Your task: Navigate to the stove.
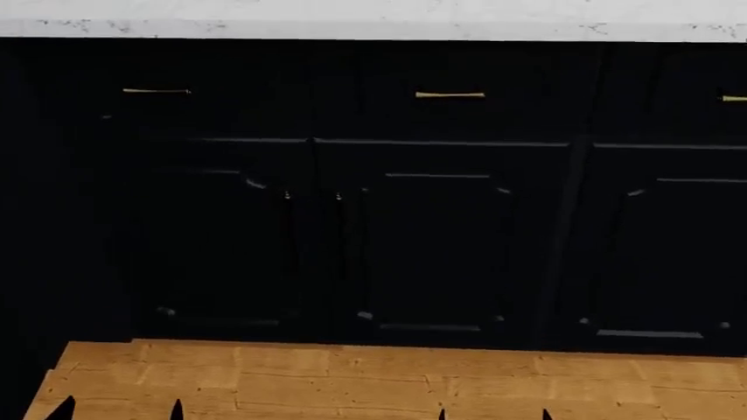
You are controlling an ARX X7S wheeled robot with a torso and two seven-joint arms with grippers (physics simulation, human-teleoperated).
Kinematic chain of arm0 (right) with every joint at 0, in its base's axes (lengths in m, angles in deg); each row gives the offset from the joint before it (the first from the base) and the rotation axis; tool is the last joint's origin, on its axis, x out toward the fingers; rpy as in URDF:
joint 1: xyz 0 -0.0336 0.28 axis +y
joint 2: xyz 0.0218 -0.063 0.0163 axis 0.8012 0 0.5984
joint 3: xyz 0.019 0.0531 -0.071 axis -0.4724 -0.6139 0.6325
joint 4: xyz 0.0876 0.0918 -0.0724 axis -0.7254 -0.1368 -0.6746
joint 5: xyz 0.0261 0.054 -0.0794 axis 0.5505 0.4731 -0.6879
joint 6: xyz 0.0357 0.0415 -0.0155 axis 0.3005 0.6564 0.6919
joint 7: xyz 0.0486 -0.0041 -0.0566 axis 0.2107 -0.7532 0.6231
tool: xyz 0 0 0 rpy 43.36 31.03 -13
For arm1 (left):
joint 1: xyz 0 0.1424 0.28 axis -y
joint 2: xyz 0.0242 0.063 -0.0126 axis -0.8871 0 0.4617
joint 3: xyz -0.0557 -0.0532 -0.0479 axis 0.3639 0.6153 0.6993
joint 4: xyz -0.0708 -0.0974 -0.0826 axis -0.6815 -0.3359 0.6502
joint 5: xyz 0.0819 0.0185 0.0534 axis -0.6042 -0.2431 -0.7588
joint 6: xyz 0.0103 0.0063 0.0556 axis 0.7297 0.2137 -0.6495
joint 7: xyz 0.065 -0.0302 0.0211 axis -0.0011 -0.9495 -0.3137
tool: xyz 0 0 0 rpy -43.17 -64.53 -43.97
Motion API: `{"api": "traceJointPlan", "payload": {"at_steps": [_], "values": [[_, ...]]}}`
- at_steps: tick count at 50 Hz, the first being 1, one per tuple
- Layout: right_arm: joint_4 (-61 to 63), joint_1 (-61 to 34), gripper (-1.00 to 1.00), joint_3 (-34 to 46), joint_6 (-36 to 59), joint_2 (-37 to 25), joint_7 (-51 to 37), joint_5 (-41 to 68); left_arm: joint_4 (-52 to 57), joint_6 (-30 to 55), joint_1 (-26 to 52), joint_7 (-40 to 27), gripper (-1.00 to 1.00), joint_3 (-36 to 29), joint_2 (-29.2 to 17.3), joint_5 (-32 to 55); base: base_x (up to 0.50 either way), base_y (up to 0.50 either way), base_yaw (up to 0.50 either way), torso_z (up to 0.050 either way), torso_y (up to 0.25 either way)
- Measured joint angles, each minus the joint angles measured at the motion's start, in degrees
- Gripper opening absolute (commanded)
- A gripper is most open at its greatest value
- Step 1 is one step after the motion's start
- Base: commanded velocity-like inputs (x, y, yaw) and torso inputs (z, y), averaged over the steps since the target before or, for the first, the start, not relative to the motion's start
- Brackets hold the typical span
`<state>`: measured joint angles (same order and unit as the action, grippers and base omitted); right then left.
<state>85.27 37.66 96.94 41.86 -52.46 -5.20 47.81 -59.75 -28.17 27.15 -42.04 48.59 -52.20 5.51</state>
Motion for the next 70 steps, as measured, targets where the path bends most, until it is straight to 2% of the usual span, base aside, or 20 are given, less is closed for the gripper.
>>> {"api": "traceJointPlan", "payload": {"at_steps": [70], "values": [[-0.33, -0.31, 1.00, 1.66, -0.97, -1.25, -1.38, 0.14, -0.64, -0.44, 0.86, -1.17, 1.00, -1.54, -0.97, 1.12, 0.00, -0.43, 0.00, 0.000, 0.000]]}}
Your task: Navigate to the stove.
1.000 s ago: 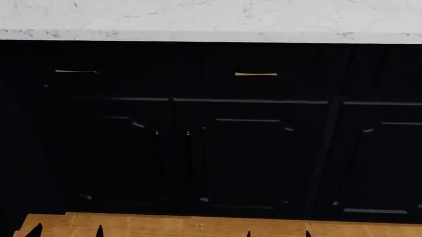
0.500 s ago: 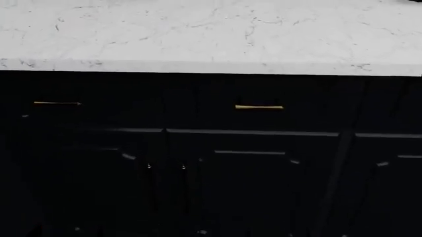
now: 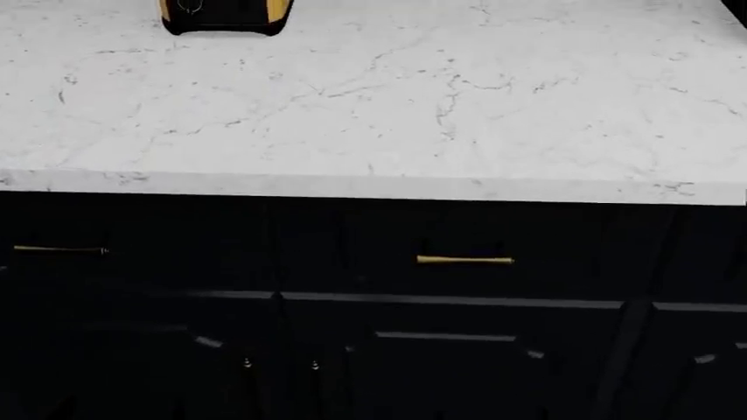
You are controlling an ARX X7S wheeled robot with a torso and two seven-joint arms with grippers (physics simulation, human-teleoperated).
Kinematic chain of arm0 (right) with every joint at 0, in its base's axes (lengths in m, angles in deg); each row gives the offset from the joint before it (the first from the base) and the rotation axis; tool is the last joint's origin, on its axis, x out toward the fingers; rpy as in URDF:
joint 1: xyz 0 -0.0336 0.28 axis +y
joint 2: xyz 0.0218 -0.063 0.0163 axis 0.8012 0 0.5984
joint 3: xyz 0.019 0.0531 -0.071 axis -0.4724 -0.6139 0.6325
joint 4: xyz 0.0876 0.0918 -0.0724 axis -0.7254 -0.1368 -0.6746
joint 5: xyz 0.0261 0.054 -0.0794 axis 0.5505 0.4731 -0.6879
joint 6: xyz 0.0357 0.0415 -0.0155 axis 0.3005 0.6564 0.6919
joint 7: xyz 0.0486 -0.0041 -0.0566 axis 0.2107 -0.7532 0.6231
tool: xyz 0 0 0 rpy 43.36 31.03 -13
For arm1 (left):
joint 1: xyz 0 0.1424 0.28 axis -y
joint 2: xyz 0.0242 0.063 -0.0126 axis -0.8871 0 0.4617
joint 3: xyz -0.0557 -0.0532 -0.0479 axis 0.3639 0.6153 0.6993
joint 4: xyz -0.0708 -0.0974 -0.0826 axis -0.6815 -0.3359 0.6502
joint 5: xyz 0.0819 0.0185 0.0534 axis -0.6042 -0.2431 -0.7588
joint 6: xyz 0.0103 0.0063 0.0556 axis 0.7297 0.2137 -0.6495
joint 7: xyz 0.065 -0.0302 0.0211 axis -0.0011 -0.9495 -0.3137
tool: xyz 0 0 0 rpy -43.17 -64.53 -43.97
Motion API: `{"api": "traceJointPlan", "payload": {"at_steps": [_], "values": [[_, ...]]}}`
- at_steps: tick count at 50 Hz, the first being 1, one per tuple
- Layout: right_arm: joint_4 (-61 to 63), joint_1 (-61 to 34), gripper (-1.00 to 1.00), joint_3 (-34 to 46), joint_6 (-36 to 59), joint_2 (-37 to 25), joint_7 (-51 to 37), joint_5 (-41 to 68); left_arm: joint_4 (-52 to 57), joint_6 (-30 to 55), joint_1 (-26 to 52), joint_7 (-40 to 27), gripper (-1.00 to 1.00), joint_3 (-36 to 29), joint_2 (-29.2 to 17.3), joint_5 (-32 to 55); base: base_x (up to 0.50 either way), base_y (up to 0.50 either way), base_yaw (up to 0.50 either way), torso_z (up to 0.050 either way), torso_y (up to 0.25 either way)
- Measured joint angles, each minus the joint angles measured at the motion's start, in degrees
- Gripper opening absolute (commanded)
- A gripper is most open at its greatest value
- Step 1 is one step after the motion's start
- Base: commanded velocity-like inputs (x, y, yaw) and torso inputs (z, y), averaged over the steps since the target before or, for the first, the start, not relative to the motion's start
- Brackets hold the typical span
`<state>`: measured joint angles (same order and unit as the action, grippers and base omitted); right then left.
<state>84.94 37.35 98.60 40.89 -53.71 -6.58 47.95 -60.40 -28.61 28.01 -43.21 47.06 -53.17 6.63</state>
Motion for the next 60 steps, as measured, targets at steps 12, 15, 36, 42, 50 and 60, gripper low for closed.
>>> {"api": "traceJointPlan", "payload": {"at_steps": [12, 15, 36, 42, 50, 60], "values": [[0.05, -0.12, 1.00, 0.19, 0.07, -0.18, -0.22, 0.17, -0.07, -0.06, 0.18, -0.20, 1.00, -0.23, -0.18, 0.15, -0.08, -0.24, 0.00, 0.000, 0.001], [0.10, -0.10, 1.00, 0.24, 0.10, -0.24, -0.26, 0.23, -0.04, -0.06, 0.19, -0.25, 1.00, -0.29, -0.23, 0.21, -0.14, 0.00, 0.00, 0.000, 0.000], [0.34, 0.03, 1.00, 0.53, 0.23, -0.60, -0.41, 0.90, 0.21, -0.07, 0.10, -0.64, 1.00, -0.70, -0.57, 0.50, -0.39, 0.00, 0.00, 0.000, 0.000], [0.44, 0.07, 1.00, 0.65, 0.22, -0.71, -0.56, 0.90, 0.24, -0.11, 0.10, -0.73, 1.00, -0.81, -0.67, 0.59, -0.44, 0.00, 0.00, 0.000, 0.000], [0.53, 0.12, 1.00, 0.81, 0.17, -0.83, -0.77, 0.86, 0.35, -0.12, 0.05, -0.85, 1.00, -0.95, -0.81, 0.71, -0.44, 0.00, 0.00, 0.000, 0.000], [0.44, 0.07, 1.00, 0.99, 0.11, -0.89, -0.99, 0.91, 0.23, -0.26, 0.11, -0.92, 1.00, -1.12, -0.96, 0.86, -0.44, 0.00, 0.00, 0.000, 0.000]]}}
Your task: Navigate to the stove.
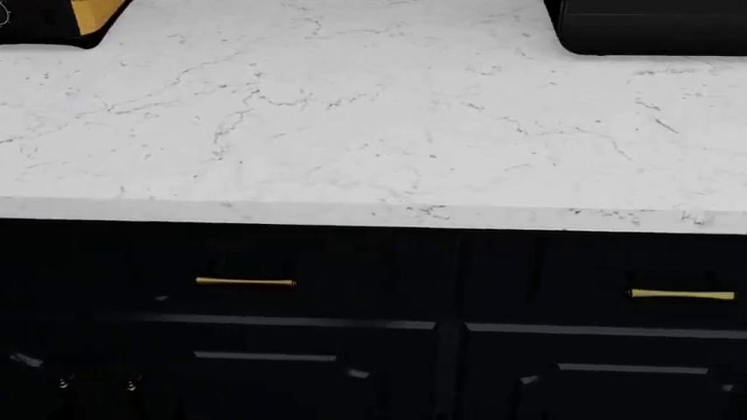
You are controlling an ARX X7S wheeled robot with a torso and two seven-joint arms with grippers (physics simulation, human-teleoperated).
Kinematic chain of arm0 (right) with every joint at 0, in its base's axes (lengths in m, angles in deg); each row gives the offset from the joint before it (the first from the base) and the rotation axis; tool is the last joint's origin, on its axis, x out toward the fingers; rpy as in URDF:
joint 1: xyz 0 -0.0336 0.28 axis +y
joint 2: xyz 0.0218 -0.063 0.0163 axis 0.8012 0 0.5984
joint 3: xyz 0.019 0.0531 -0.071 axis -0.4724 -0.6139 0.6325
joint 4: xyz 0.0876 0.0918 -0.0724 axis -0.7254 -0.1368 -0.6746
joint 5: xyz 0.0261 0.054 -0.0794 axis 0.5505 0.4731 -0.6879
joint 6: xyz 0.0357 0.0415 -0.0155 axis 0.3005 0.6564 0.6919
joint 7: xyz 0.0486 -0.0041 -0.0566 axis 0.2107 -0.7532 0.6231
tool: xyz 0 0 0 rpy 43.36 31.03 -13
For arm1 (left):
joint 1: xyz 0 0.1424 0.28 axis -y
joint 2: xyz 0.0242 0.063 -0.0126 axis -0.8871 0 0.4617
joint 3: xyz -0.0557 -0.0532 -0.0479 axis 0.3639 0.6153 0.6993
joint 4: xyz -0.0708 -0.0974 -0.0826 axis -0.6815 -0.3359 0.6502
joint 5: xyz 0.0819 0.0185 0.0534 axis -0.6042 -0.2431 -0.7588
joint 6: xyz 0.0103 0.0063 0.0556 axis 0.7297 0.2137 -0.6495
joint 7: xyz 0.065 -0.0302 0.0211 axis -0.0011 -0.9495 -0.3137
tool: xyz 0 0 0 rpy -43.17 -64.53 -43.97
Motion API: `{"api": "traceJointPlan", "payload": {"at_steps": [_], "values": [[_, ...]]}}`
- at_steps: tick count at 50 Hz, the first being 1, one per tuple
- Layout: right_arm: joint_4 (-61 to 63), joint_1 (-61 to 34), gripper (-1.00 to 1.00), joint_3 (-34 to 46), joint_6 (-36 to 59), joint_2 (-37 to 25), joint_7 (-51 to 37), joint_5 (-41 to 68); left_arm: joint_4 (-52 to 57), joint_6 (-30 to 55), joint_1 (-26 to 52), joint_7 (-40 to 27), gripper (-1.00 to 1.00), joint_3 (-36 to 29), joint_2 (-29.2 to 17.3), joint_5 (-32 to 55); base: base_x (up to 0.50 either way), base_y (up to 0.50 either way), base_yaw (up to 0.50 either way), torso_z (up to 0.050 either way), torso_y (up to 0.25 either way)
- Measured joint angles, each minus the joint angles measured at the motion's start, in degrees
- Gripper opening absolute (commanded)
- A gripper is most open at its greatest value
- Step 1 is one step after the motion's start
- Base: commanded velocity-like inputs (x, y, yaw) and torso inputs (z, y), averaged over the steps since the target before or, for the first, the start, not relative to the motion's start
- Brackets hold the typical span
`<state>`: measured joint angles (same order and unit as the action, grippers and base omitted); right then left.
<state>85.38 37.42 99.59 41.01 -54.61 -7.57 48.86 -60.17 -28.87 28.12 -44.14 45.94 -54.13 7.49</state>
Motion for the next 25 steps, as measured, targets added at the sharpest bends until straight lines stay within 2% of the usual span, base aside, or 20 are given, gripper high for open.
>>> {"api": "traceJointPlan", "payload": {"at_steps": [25], "values": [[0.16, -0.13, 1.00, 0.46, 0.38, -0.24, -0.47, 0.33, 0.08, -0.14, 0.03, -0.29, 1.00, -0.33, -0.45, 0.41, -0.43, 0.00, 0.00, 0.000, 0.000]]}}
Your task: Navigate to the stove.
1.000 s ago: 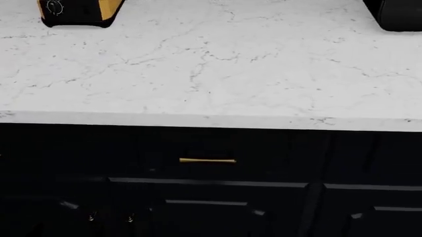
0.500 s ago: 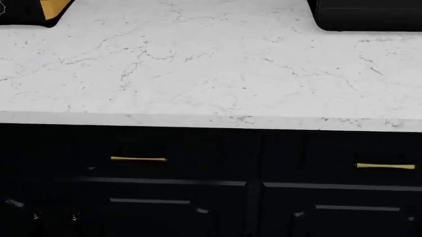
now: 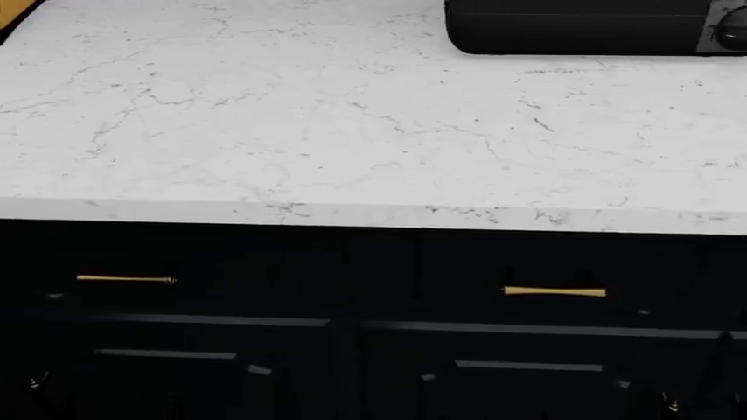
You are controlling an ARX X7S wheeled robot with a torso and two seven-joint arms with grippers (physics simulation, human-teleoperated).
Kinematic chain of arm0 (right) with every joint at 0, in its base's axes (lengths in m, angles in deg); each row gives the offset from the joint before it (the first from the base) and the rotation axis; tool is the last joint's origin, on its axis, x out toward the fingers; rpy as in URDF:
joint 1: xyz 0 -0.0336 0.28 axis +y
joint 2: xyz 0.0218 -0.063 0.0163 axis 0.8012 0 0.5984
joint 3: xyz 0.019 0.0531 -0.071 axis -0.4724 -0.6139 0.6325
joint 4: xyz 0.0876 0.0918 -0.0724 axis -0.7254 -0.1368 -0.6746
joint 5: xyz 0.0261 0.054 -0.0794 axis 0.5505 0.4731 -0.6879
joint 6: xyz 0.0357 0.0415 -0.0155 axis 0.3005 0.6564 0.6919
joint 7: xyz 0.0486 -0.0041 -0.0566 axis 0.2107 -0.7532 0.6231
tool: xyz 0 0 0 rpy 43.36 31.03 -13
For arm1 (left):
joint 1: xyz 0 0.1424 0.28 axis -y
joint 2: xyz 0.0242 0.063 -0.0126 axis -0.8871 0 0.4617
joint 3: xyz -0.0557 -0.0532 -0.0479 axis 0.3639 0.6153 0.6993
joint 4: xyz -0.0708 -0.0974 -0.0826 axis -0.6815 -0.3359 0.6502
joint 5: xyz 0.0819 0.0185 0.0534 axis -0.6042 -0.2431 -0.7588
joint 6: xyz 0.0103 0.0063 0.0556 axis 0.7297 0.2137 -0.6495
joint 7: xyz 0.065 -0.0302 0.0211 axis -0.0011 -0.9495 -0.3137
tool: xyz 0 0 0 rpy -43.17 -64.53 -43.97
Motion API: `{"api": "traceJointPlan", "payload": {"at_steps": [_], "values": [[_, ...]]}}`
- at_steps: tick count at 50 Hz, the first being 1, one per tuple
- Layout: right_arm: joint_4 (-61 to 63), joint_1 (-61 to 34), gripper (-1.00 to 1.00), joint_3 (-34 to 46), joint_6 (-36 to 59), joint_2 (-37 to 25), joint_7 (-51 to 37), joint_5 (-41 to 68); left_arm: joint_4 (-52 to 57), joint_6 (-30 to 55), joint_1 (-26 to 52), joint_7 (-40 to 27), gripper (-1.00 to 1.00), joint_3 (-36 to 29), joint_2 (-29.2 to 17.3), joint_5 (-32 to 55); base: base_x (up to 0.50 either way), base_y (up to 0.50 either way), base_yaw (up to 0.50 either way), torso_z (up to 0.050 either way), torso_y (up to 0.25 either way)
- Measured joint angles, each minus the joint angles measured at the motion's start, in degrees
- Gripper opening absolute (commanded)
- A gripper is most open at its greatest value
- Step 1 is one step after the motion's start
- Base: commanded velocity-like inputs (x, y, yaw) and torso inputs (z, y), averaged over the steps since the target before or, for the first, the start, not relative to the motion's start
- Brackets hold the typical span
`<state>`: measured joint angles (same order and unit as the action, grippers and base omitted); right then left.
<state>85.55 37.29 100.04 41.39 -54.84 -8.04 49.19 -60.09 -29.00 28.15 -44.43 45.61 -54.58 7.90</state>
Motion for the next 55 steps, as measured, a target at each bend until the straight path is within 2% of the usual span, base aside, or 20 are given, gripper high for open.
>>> {"api": "traceJointPlan", "payload": {"at_steps": [55], "values": [[-0.19, -0.41, 1.00, 0.76, 0.24, -0.53, -0.76, 0.88, -0.14, -0.32, 0.25, -0.64, 1.00, -0.82, -0.69, 0.66, -0.43, 0.00, 0.00, 0.000, 0.000]]}}
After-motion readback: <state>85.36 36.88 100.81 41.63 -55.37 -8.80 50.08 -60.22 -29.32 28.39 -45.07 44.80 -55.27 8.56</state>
